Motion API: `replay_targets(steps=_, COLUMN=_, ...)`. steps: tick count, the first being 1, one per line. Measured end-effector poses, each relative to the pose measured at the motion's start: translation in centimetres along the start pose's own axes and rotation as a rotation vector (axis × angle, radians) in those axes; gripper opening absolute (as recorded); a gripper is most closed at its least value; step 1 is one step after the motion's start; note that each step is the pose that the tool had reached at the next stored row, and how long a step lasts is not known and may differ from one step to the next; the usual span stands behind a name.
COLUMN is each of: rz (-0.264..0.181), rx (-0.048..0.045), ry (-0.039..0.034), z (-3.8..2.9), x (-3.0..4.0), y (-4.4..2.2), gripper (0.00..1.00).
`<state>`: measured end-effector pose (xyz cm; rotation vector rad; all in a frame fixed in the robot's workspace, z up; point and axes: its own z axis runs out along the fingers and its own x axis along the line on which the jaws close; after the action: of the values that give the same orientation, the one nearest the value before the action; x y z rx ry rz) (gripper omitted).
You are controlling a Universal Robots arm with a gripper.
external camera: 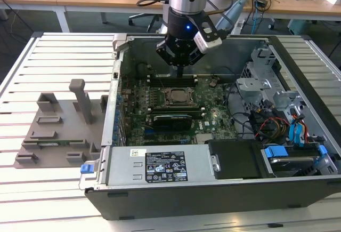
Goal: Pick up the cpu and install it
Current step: 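Install the first cpu locking lever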
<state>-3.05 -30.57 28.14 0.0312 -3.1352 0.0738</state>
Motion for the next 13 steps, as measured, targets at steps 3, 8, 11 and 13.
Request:
replay_targets(steps=3, rz=0.000, rx=0.0000, ry=0.0000, z=0.00, x=0.17, y=0.00, gripper=0.11)
replay_targets(steps=8, rz=0.000, rx=0.0001, ry=0.0001, z=0.06, x=0.48, y=0.11, gripper=0.11)
replay_targets(steps=11, rz=0.000, rx=0.0001, ry=0.0000, z=0.10, x=0.78, y=0.29, gripper=0.11)
replay_targets(steps=13, rz=0.000, rx=0.0001, ry=0.0001, z=0.14, x=1.19, y=0.37, gripper=0.11)
